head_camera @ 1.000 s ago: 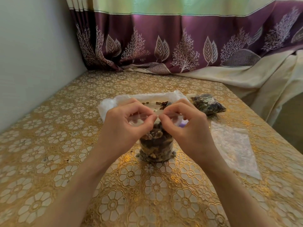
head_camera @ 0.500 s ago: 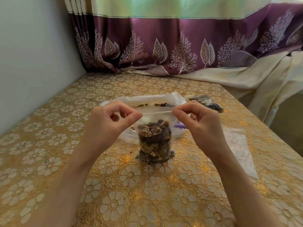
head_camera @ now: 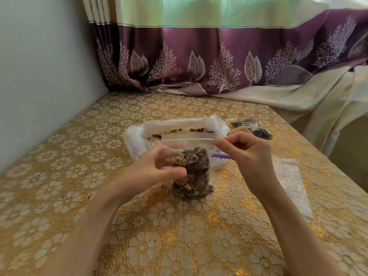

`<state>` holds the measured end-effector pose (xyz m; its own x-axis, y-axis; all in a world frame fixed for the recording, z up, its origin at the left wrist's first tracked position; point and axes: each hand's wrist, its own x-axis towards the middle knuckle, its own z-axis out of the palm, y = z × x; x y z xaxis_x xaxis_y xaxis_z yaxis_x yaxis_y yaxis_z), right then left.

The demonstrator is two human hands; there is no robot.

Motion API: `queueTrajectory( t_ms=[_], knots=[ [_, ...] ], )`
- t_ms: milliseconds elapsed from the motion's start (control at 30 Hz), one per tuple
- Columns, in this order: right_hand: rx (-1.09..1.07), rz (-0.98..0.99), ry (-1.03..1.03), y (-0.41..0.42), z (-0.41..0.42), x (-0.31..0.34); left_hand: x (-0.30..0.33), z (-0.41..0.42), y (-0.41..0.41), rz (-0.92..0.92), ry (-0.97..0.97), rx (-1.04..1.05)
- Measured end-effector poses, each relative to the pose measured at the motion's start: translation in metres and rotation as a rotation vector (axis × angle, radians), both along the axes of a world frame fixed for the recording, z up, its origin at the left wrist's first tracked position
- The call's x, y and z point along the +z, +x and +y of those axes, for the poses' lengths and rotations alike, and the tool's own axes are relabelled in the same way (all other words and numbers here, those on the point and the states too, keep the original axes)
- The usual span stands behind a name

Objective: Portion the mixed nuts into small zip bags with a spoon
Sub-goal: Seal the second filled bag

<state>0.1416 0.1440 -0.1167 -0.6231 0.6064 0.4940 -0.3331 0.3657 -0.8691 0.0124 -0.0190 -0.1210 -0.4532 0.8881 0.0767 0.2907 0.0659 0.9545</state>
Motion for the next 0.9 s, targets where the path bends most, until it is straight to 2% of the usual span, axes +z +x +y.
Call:
queueTrajectory(
  t_ms=[67, 400, 467, 533, 633, 767, 833, 900],
  knots=[
    [-0.003, -0.009, -0.008, 0.001, 0.001, -0.001, -0.003, 0.002, 0.001, 0.005, -0.032, -0.031],
    [-0.091, -0.030, 0.043, -0.004, -0.002, -0.011, -0.006, 0.009, 0.007, -0.013, 0.178, 0.190],
    [-0.091, -0.125, 0.141, -0.007, -0.009, -0.011, -0.007, 0.013, 0.010, -0.022, 0.218, 0.269],
    [-0.011, -0.276, 0.262, -0.010, -0.017, -0.011, -0.008, 0.013, 0.011, -0.115, 0.275, 0.311],
    [0.045, -0.400, 0.349, -0.011, -0.021, -0.013, -0.007, 0.012, 0.010, -0.284, 0.361, 0.250],
    [0.063, -0.251, 0.130, -0.006, -0.015, -0.017, -0.004, 0.010, 0.015, -0.254, 0.353, 0.073],
    [0.074, -0.144, -0.012, -0.003, -0.009, -0.019, -0.006, 0.013, 0.019, -0.158, 0.304, 0.025],
    [0.055, -0.078, -0.069, -0.001, -0.002, -0.016, -0.009, 0.015, 0.019, -0.002, 0.260, 0.061]
  ],
)
